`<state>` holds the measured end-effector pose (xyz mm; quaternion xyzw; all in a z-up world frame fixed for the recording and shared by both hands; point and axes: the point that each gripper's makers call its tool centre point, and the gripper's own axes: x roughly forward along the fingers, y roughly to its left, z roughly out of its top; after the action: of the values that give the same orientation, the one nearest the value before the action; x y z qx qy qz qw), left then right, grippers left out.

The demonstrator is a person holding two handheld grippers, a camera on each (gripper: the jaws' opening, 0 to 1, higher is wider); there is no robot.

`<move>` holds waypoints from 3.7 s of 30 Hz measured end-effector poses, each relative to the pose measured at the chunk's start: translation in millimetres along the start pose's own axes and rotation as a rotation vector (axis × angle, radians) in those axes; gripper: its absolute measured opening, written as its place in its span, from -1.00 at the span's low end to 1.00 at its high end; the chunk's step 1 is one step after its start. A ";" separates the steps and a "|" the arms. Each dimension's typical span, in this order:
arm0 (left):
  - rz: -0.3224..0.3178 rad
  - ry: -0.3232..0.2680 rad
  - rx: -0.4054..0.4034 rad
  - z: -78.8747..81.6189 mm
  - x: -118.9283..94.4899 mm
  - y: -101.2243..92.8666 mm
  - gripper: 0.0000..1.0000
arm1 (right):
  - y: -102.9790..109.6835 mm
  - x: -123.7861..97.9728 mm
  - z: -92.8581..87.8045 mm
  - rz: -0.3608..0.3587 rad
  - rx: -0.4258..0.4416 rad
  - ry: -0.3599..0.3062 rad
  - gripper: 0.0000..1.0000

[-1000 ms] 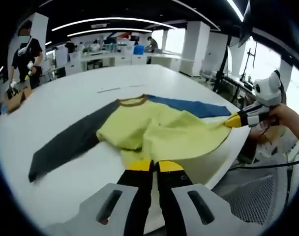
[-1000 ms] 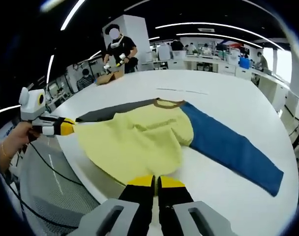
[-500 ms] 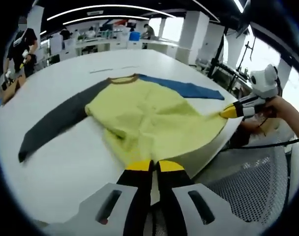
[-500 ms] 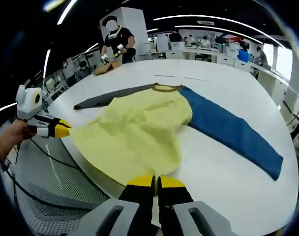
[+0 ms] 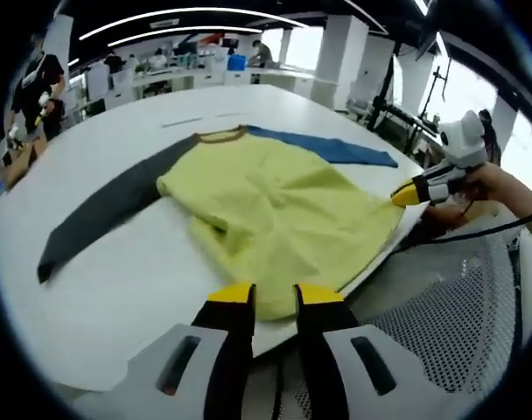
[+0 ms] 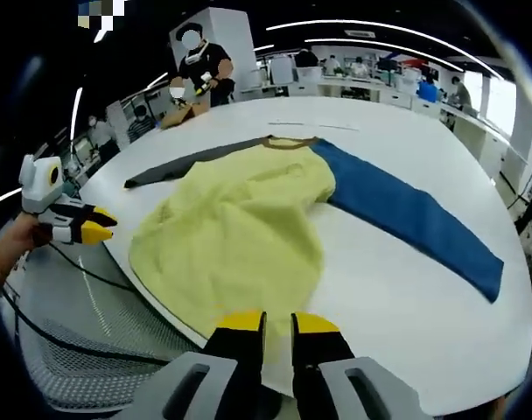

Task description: Fold the garment on the visible template until the final outline fits inside the template.

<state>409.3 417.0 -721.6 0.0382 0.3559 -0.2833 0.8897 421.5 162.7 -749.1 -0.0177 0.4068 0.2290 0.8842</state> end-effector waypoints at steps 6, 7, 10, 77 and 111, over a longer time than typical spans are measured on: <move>0.018 -0.065 -0.019 11.8 -0.3 12.8 -0.30 | 0.0 -1.6 10.9 0.010 0.006 -0.058 -0.22; 0.015 -0.073 -0.024 13.6 0.5 14.8 -0.26 | 1.0 -1.9 12.1 0.013 0.002 -0.062 -0.15; 0.028 -0.093 -0.025 17.1 4.0 24.2 -0.21 | 1.6 -1.3 14.6 0.027 0.002 -0.083 0.04; 0.065 0.057 -0.068 -17.4 66.5 54.6 -1.00 | -9.4 37.6 -17.2 -0.034 -0.123 0.000 -0.45; 0.000 -0.092 -0.017 88.1 71.5 4.9 -1.00 | -13.3 36.5 -17.9 -0.051 -0.125 0.008 -1.00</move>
<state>507.6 363.3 -703.5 0.0179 0.3171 -0.2816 0.9054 435.0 161.1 -789.7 -0.0840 0.3947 0.2312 0.8853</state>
